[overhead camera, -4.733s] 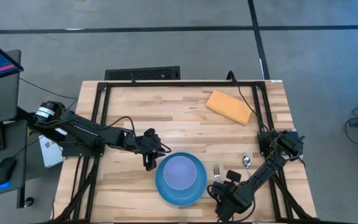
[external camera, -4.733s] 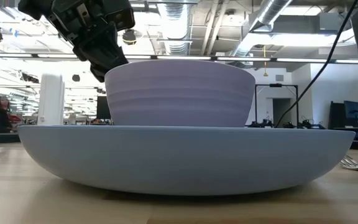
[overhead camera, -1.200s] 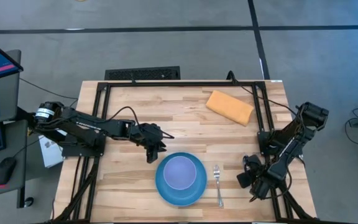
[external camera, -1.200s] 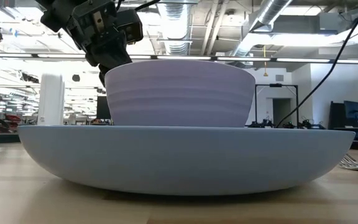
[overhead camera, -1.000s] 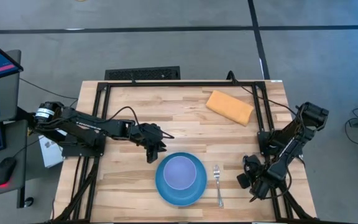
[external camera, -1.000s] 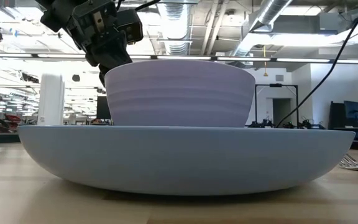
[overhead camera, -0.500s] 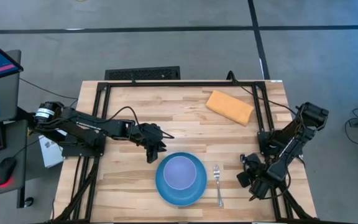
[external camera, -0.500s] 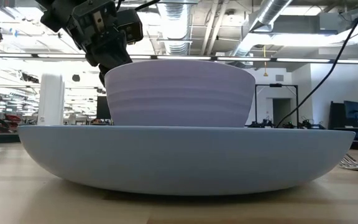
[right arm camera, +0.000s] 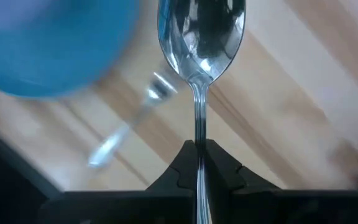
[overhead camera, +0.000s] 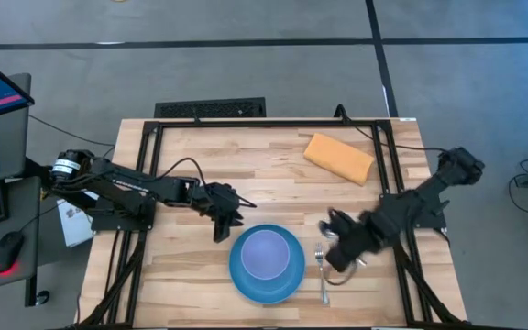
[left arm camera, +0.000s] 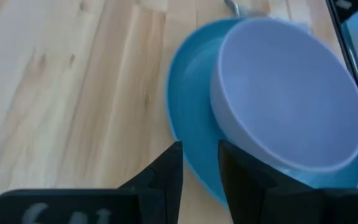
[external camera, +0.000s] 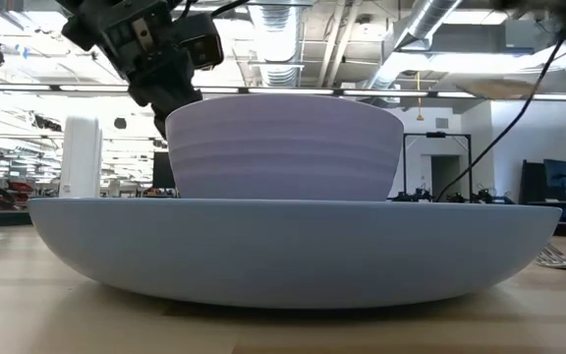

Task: Set table place
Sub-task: Put the silver spoon into the purple bowl

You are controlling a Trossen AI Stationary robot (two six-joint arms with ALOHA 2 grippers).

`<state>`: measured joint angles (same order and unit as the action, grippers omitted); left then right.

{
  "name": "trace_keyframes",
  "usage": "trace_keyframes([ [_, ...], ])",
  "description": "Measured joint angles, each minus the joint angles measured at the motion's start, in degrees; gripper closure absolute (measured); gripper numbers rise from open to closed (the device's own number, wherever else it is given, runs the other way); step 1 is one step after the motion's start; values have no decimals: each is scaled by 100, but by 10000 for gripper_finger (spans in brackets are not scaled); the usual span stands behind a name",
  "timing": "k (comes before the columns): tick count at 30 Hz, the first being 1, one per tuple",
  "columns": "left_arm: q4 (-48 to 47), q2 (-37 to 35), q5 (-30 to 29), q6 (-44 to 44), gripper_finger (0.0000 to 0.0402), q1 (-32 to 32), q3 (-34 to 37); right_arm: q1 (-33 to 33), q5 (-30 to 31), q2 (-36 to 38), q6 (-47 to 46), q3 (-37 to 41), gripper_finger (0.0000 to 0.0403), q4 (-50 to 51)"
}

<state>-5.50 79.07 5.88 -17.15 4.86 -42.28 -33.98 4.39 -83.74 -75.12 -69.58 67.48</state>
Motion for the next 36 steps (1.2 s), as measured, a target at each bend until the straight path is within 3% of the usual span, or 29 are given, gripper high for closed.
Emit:
trace_keyframes([
  [6,-432,0,-141,109,311,130,0,1240,-510,-125,1752,-772,374,-511],
  [10,-820,-96,-464,151,311,356,0,1651,-833,-494,2565,-1210,374,-780],
  [20,-1983,-1080,-1578,-298,311,785,0,1712,-2142,-2496,3571,-2717,374,-783],
  [28,-2354,-1656,-1688,-358,311,947,2,1816,-2472,-3735,3829,-4065,374,263],
  [36,-2597,-1731,-1686,-372,311,1030,2,1925,-2856,-4640,4134,-5012,374,1044],
])
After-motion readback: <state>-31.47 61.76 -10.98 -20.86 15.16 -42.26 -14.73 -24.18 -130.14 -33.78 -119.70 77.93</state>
